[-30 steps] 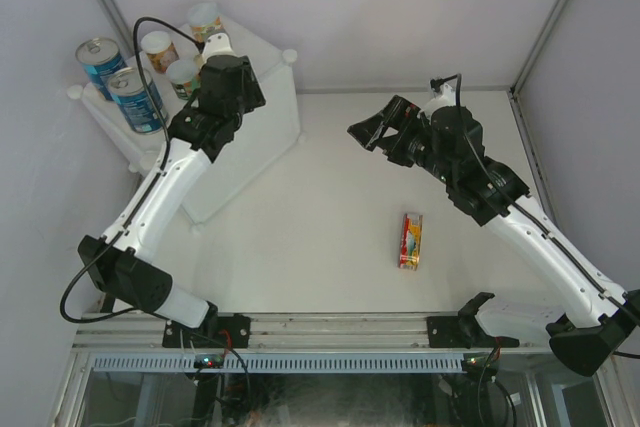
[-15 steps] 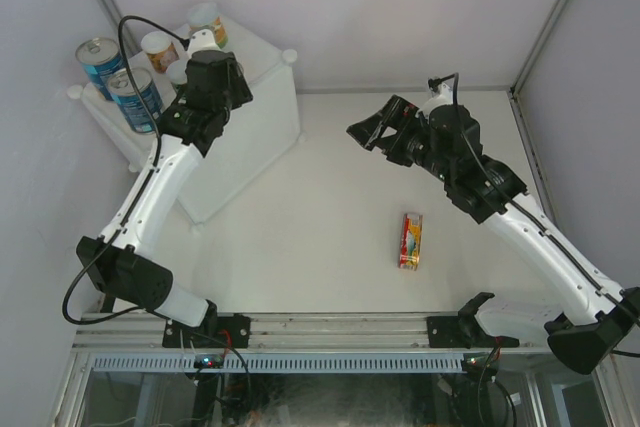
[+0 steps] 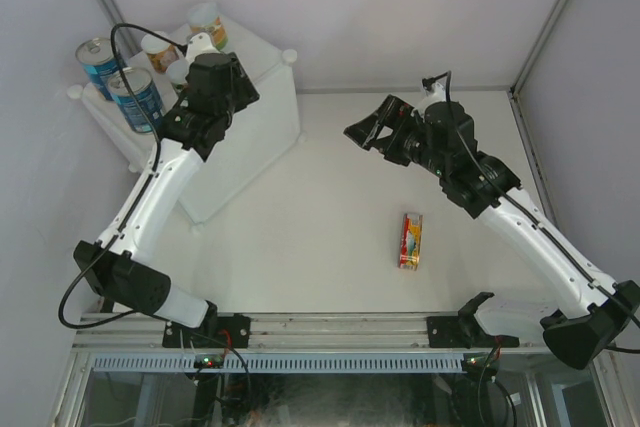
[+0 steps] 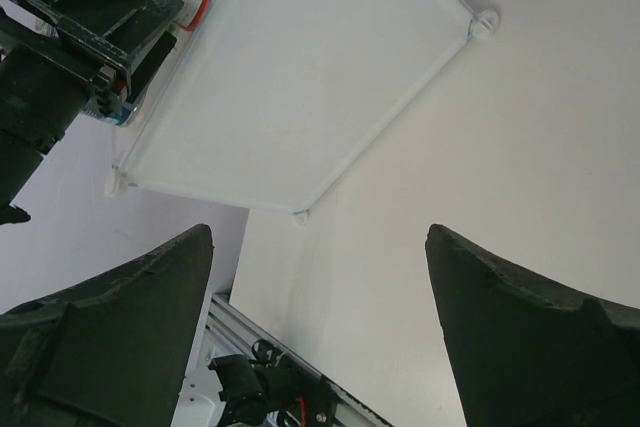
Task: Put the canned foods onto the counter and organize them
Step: Place the canned food on the counter.
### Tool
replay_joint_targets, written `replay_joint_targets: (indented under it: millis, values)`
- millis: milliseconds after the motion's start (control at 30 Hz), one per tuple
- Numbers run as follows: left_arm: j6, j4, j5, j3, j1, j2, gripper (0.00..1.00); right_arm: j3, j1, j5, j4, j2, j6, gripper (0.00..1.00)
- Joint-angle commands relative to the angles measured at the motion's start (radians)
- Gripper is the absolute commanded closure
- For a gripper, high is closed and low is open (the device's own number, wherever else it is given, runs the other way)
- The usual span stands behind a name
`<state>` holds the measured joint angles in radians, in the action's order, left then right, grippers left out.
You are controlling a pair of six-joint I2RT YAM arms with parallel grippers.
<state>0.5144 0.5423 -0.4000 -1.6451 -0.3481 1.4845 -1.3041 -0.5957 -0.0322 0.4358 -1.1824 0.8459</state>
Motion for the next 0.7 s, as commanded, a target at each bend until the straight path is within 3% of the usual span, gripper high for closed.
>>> replay_joint_targets:
  millis: [0,133,267,467,667]
  values:
    - [0.106,-0.026,-0.191,0.022,-0.080,-0.050,0.36,-0.026,0.014,-0.029,-0.060,0.002,-0.027,0.13]
    - [0.131,-0.027,-0.241,-0.033,-0.130,-0.004,0.35,-0.026,0.022,-0.029,-0.047,0.017,-0.038,0.13]
    - [0.118,-0.064,-0.189,-0.071,-0.179,0.048,0.35,-0.012,0.049,-0.034,-0.043,0.050,-0.045,0.13]
    - [0.023,-0.142,-0.149,-0.134,-0.179,0.116,0.36,0.010,0.086,-0.056,-0.049,0.081,-0.044,0.13]
    - [-0.020,-0.095,-0.154,-0.251,-0.156,0.184,0.35,0.014,0.092,-0.063,-0.054,0.081,-0.044,0.13]
